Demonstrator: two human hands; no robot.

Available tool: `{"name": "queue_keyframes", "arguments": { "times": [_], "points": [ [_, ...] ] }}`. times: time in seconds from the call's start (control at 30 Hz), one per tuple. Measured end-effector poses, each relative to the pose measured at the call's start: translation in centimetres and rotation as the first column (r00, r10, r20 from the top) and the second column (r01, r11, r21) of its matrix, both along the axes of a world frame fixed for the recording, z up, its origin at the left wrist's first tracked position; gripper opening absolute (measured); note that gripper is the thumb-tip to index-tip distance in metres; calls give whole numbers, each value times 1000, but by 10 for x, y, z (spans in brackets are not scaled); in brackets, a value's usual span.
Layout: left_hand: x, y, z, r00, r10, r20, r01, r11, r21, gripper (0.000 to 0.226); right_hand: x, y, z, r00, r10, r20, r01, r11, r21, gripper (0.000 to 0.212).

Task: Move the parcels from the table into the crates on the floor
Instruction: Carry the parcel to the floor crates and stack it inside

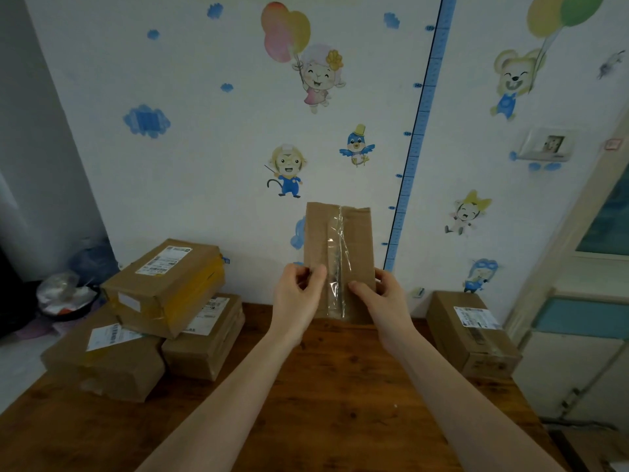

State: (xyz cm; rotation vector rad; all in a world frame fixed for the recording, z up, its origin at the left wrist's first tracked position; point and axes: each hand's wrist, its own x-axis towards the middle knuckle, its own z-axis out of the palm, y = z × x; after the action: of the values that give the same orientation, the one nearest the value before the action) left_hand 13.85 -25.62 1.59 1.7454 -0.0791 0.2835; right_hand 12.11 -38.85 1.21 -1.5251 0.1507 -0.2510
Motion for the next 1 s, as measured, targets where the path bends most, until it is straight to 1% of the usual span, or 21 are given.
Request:
{"name": "queue_keyframes", "arguments": {
  "times": [0.07,0.2,0.3,0.37,0.5,0.57,0.63,0.7,0.77,0.83,0.87,0.9,0.93,0.97,1.0],
  "points": [
    [0,0,0,1000,21,2,-21,999,29,20,0,0,0,1000,-14,-19,15,998,61,37],
    [3,2,-1,999,27,24,-29,995,96,18,1,-2,-2,999,-42,-20,43,999,33,29],
    [3,0,-1,998,22,60,-27,996,90,20,2,0,-3,997,-56,-45,59,996,60,31],
    [3,0,-1,998,23,64,-27,998,60,22,3,1,-3,995,-69,-67,74,994,77,32],
    [5,5,-3,998,42,52,-45,997,60,14,2,2,-3,998,-50,-43,50,999,20,25],
    [6,7,-5,998,50,49,-54,996,67,9,0,3,-1,999,-36,-4,36,999,-27,29],
    [4,8,-6,998,45,39,-48,996,71,5,-1,4,0,1000,-4,19,5,998,-67,44],
    [2,7,-6,999,4,50,-8,997,81,21,0,4,2,999,33,23,-30,992,-122,51],
    [0,7,-5,998,-31,50,28,997,65,28,1,4,4,998,61,30,-56,987,-149,46],
    [-1,9,-3,999,-25,25,24,999,46,28,0,4,6,999,46,17,-44,997,-66,35],
    [0,10,-4,1000,-20,8,20,999,35,28,0,5,6,1000,30,-4,-30,1000,-5,36],
    [0,11,-5,1000,-17,0,17,1000,23,27,1,6,7,999,14,-30,-13,999,46,44],
    [-1,12,-6,1000,-17,-7,17,1000,15,27,2,7,8,998,1,-57,3,997,72,58],
    [-2,13,-6,1000,-16,-9,17,1000,13,27,4,8,8,996,-9,-84,16,996,83,73],
    [-1,13,-6,1000,-17,-5,18,1000,12,27,5,7,8,995,-19,-101,28,995,94,83]
  ]
}}
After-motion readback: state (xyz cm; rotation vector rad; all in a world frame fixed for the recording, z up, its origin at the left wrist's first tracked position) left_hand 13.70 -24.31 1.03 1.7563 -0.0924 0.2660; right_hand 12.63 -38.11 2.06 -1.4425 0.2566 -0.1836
